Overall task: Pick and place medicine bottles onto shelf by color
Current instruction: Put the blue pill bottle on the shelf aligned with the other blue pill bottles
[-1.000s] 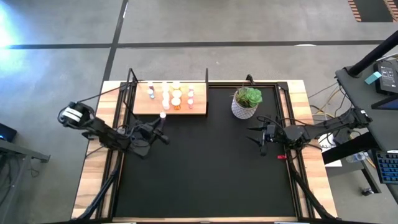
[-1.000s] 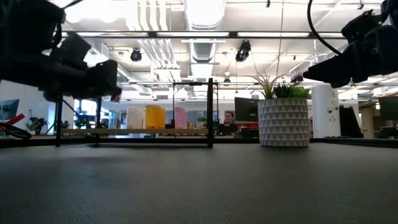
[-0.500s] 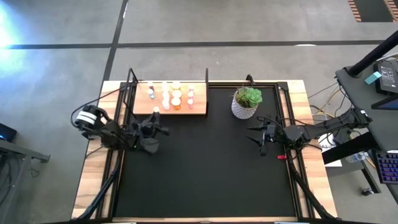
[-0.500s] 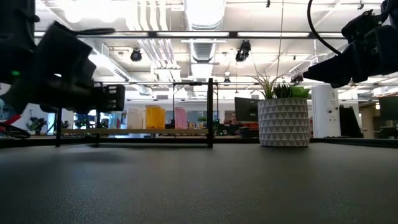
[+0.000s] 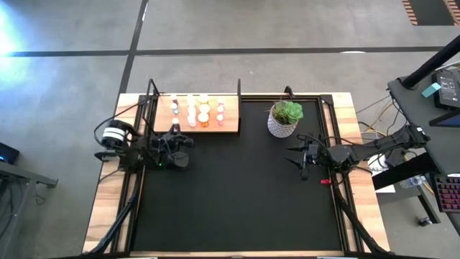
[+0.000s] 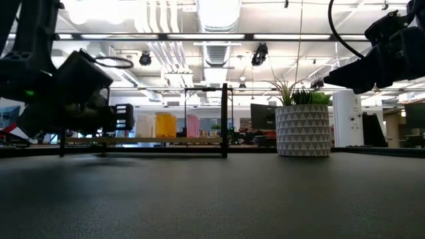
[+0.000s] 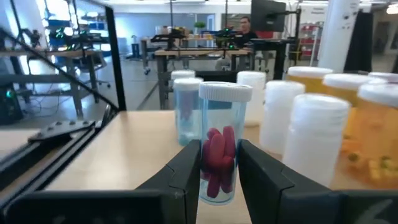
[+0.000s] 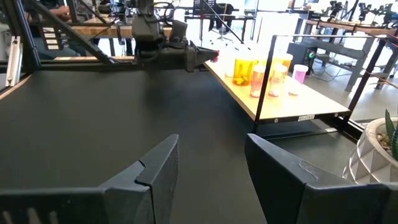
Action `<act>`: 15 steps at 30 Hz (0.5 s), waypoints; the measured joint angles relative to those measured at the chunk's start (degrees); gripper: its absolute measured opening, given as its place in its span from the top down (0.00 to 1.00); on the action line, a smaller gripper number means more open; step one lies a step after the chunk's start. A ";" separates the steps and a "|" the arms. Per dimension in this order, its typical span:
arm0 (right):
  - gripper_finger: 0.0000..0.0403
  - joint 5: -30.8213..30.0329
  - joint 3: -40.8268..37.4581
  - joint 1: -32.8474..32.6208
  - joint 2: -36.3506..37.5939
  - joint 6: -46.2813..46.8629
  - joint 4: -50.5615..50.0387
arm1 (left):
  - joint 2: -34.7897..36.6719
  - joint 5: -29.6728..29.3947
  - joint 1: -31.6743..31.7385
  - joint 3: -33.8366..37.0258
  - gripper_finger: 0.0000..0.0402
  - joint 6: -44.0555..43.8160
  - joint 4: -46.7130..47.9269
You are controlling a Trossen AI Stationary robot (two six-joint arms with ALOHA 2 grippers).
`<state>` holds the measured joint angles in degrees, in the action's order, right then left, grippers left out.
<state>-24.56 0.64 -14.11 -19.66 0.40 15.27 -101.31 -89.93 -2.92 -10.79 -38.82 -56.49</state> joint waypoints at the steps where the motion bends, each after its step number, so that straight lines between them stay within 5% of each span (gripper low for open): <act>1: 0.56 0.00 0.00 0.00 0.00 0.00 -0.02 | -0.79 0.03 0.30 0.00 0.81 -1.83 0.10; 15: 0.56 0.00 -0.02 0.00 0.00 0.00 0.00 | -8.82 -1.11 3.85 -2.57 0.81 -6.15 -0.39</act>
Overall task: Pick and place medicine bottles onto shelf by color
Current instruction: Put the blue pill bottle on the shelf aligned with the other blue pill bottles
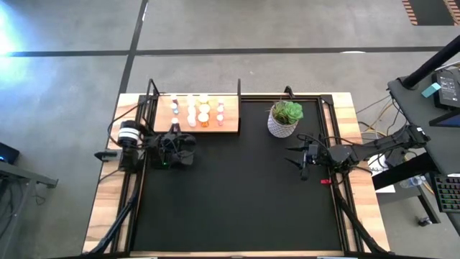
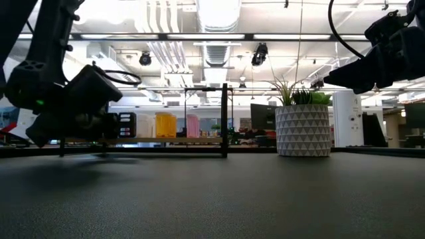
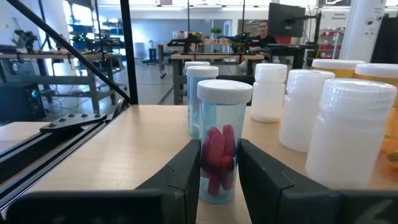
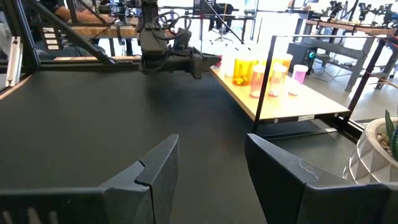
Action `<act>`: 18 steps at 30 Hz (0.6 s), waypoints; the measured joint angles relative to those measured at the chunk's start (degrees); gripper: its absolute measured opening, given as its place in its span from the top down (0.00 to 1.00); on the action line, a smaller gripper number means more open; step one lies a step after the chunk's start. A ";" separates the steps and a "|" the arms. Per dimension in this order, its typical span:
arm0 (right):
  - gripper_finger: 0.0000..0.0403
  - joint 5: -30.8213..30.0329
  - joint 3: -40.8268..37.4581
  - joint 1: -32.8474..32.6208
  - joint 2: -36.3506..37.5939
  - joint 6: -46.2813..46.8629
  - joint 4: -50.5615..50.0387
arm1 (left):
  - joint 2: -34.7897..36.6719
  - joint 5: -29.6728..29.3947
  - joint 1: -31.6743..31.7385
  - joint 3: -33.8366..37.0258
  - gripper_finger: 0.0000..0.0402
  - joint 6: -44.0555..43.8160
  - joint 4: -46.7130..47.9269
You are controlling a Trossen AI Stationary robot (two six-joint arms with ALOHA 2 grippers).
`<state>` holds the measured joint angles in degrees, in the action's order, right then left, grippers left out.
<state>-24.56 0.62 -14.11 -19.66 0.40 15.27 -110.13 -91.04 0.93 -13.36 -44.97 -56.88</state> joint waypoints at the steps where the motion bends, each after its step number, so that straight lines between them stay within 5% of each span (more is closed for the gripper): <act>1: 0.56 -0.01 0.00 0.00 0.00 0.00 -0.02 | -0.02 0.02 0.19 -0.01 0.81 0.02 0.02; 18: 0.56 0.00 0.00 0.00 0.00 0.00 -0.02 | 0.44 1.11 4.54 -2.39 0.81 0.76 0.48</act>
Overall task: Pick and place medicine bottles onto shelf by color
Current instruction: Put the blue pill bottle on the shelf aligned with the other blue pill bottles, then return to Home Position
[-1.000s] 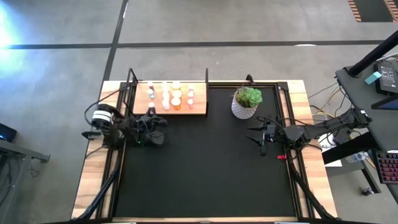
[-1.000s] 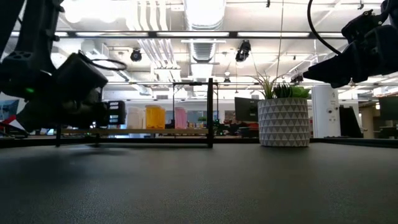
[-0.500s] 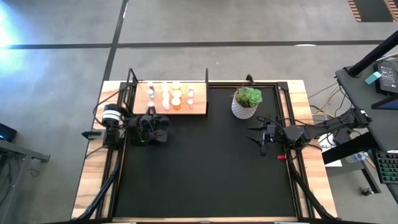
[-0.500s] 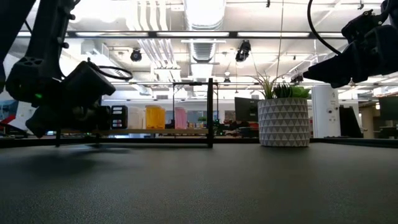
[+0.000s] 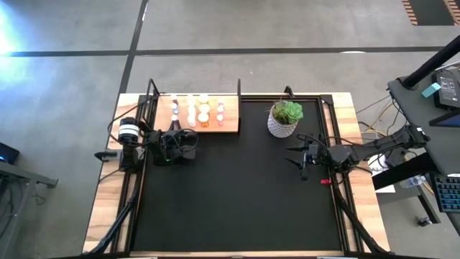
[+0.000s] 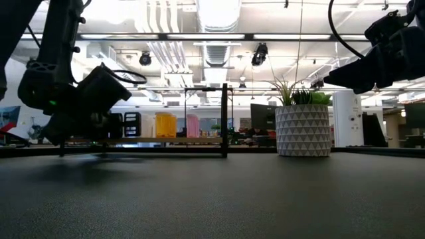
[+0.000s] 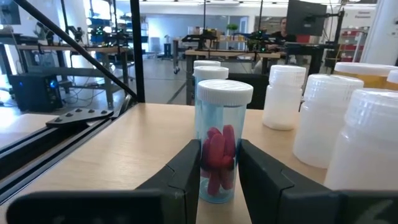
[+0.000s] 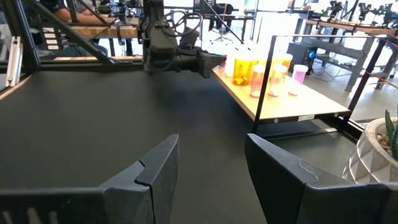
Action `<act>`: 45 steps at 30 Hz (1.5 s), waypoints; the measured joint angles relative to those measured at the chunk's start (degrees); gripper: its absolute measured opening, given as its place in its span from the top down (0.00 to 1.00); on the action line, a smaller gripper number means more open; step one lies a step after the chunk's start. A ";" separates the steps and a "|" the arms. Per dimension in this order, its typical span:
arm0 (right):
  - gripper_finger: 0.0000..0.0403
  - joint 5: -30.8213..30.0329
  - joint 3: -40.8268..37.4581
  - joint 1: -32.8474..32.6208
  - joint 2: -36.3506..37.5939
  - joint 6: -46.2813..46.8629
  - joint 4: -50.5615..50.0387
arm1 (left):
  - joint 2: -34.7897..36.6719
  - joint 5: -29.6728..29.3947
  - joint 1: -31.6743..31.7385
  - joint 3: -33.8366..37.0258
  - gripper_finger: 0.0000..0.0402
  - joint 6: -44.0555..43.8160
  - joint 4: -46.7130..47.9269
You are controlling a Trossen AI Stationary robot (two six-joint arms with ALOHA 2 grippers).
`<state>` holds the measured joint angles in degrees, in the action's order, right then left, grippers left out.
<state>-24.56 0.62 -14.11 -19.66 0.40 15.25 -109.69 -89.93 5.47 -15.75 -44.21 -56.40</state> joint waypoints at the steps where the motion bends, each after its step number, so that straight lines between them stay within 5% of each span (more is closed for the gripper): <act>1: 0.56 -0.01 0.00 0.00 0.00 0.00 0.02 | 0.00 0.02 0.14 0.00 0.81 0.00 0.02; 11: 0.56 -0.01 0.00 0.00 0.00 0.00 0.02 | 0.00 0.02 1.12 -0.02 0.80 0.03 0.01; 35: 0.56 -0.01 0.00 0.00 0.00 0.00 0.02 | -0.09 1.16 1.27 -0.02 0.46 -0.46 -0.04; 45: 0.56 -0.02 0.00 0.00 0.00 0.00 0.02 | 1.18 1.18 0.39 -0.02 0.43 -0.43 -0.13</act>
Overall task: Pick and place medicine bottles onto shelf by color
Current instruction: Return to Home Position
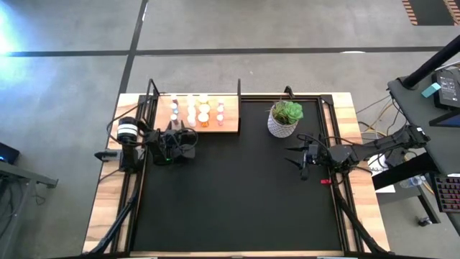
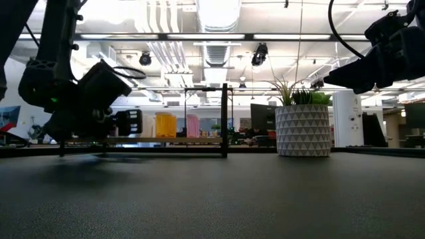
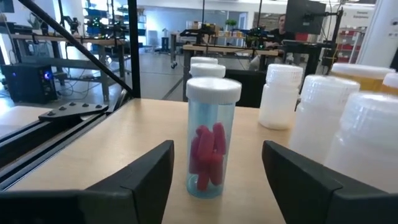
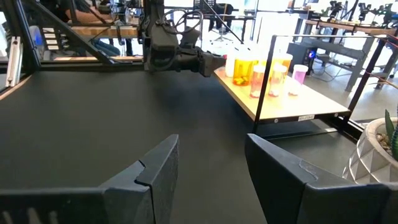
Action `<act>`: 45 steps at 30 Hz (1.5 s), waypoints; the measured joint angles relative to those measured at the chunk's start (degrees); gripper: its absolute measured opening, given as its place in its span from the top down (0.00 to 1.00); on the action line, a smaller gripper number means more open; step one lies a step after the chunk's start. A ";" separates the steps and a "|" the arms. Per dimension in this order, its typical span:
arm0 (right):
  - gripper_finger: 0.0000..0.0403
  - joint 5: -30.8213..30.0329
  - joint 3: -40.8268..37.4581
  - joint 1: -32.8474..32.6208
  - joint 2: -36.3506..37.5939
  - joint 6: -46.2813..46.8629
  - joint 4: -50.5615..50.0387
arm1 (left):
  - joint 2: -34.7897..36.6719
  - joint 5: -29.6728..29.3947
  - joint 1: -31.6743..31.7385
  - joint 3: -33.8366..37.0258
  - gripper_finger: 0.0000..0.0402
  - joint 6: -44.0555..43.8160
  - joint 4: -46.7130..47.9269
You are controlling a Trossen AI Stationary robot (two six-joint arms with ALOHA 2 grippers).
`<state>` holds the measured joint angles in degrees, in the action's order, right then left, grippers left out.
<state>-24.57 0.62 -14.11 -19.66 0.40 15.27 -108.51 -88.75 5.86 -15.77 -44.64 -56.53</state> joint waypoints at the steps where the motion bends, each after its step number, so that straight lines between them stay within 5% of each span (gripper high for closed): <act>1: 0.56 0.01 0.00 0.00 0.01 0.00 0.00 | 0.49 0.06 -0.06 0.00 0.43 0.18 0.00; 35: 0.56 0.01 0.00 0.00 0.01 0.00 0.00 | 27.18 0.29 -3.40 -1.04 0.43 34.85 0.04; 45: 0.56 0.01 0.00 0.00 0.02 0.00 0.00 | 38.94 12.14 -7.90 -0.81 0.43 51.94 0.04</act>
<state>-24.56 0.62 -14.11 -19.64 0.40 15.27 -69.57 -76.60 -2.04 -16.58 7.30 -56.49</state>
